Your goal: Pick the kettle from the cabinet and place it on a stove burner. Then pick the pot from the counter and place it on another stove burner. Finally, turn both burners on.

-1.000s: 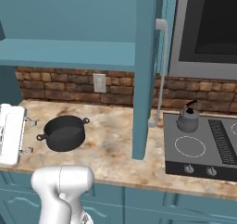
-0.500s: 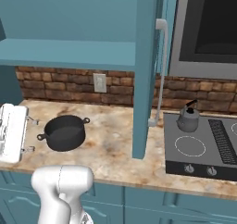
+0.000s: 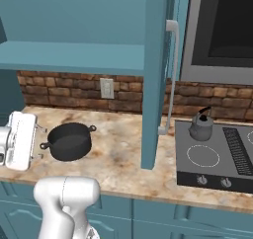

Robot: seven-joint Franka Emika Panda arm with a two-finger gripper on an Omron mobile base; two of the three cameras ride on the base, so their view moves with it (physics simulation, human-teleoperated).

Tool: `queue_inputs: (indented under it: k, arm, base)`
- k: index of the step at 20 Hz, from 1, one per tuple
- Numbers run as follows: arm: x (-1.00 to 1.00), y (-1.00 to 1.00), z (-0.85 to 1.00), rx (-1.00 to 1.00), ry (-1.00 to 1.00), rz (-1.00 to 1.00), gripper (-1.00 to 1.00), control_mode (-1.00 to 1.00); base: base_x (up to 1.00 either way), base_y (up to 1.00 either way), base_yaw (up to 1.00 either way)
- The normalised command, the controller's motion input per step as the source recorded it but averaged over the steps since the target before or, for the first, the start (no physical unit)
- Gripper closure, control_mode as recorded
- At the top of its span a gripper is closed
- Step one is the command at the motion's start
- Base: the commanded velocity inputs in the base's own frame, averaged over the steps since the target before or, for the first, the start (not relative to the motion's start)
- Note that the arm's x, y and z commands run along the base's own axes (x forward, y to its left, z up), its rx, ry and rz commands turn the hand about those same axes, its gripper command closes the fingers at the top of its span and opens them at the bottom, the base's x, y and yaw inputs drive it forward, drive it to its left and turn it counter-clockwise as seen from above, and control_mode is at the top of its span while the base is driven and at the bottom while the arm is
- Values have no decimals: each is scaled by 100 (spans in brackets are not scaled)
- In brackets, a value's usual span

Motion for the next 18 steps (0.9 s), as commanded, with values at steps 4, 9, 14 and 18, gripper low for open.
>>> queue_inputs:
  k: [4,9,14,18]
  arm:
    - [41,20,-28,6,4,0,-100,-100]
    - [38,21,-27,10,5,0,-100,-100]
    - [30,20,-27,11,4,0,-100,-100]
    - [29,15,-28,11,6,0,-100,-100]
  base:
    - [0,0,0]
    - [0,0,0]
    - [0,0,0]
    - [0,0,0]
